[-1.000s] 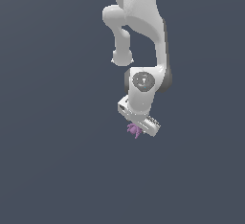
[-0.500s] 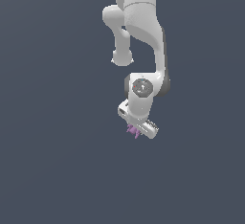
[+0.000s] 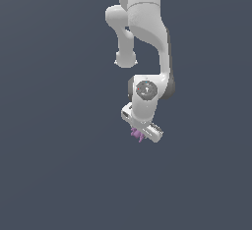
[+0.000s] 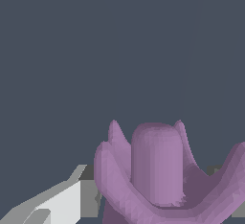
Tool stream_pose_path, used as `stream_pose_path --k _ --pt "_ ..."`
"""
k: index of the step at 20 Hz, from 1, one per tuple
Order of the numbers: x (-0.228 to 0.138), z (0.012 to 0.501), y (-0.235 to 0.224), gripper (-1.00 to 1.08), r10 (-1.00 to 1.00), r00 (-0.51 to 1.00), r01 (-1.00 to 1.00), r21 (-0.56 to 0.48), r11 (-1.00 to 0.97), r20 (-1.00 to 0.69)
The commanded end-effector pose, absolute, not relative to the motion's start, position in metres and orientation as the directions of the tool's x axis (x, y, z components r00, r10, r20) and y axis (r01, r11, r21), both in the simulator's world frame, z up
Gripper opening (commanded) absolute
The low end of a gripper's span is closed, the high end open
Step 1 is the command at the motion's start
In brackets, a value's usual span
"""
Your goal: Pick up the object and move it to a goal position.
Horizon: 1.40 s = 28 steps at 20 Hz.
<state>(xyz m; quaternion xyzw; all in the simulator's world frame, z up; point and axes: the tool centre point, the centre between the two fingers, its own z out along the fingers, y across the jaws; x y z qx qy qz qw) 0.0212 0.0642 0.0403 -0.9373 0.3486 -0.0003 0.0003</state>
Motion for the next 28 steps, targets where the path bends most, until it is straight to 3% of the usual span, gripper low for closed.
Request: stream_pose_path --k 1,7,19,28 --pt "0.021 0.042 0.064 -1.0 -0.654 0.757 -0.654 -0.001 -0.757 0.0" --pt "0.023 0.063 0.063 -1.0 -0.654 0.757 -0.654 -0.001 -0.757 0.0" --pt "0.03 0.15 0.06 -1.0 -0.654 0.756 -0.654 0.0 -0.756 0.0" --pt "0.033 0.164 0.06 -1.0 -0.654 0.756 -0.654 0.0 -0.756 0.0"
